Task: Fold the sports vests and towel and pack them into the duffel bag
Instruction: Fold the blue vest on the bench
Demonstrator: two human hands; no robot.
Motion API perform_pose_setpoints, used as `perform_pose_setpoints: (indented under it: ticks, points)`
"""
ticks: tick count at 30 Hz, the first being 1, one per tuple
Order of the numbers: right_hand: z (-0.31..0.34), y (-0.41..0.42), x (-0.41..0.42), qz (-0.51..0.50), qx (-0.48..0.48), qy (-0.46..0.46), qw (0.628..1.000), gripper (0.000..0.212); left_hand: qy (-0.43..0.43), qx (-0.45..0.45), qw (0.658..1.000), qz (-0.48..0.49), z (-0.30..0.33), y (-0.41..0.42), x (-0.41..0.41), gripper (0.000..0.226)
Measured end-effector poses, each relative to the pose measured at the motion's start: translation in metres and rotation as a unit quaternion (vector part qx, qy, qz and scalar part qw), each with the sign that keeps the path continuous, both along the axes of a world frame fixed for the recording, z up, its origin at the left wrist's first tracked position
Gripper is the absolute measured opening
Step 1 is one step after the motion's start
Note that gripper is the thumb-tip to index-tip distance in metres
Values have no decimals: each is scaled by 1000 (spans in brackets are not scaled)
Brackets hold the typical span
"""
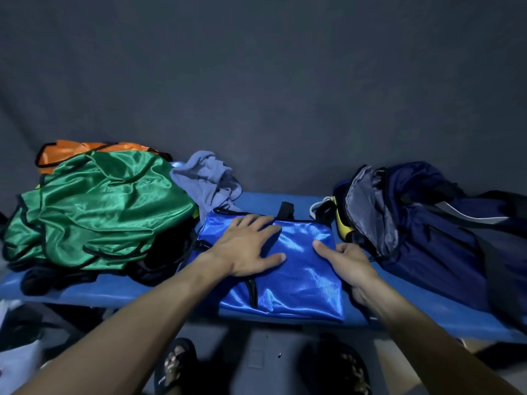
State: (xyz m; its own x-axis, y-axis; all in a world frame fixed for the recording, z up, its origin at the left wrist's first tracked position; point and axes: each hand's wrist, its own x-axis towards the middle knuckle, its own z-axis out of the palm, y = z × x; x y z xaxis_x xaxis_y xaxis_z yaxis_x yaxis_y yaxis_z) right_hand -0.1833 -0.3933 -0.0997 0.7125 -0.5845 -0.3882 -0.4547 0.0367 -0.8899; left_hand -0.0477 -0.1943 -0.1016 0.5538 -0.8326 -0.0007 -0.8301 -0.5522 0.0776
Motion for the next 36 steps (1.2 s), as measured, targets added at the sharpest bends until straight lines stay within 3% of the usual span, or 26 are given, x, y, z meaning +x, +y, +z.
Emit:
perform_pose_setpoints:
  ticks: [2, 9, 13, 18, 20, 23, 24, 25, 28, 30, 33, 34, 36]
  points:
    - [2, 0, -1, 6, 42, -14, 999, 27, 49, 45, 998, 7, -9, -6, -4, 94]
    - [22, -2, -8, 25, 199, -118, 972, 26, 80, 89, 993, -20, -16, -13, -15, 104]
    - [26, 3, -10, 14, 215, -130, 968, 31, 64, 55, 996, -14, -16, -9, -7, 95]
    - [40, 26, 0, 42, 170, -172, 969, 27, 69, 11, 997, -40, -18, 3, -1, 91]
    - [47, 43, 10, 66, 134, -191, 970, 26, 51, -46, 996, -51, -8, 12, 8, 76]
    - [55, 76, 35, 111, 66, -200, 971, 30, 70, -153, 986, -25, 11, 38, 27, 20]
    - [55, 89, 45, 131, 42, -193, 971, 32, 115, -195, 974, 5, 15, 47, 30, 13]
    - [51, 103, 57, 153, 14, -181, 971, 32, 194, -241, 950, 48, 21, 54, 28, 23]
    - [28, 140, 85, 227, -100, -132, 960, 51, 442, -337, 807, 200, 23, 63, 18, 41]
    - [11, 156, 95, 268, -135, -104, 948, 71, 481, -367, 752, 263, 15, 66, 23, 33]
    - [5, 162, 96, 288, -120, -81, 947, 109, 541, -409, 682, 272, 16, 68, 27, 35]
    - [4, 161, 94, 304, -118, -88, 941, 108, 554, -429, 663, 262, 18, 68, 27, 35]
    - [5, 153, 87, 343, -149, -108, 921, 98, 554, -439, 660, 254, 18, 68, 27, 27]
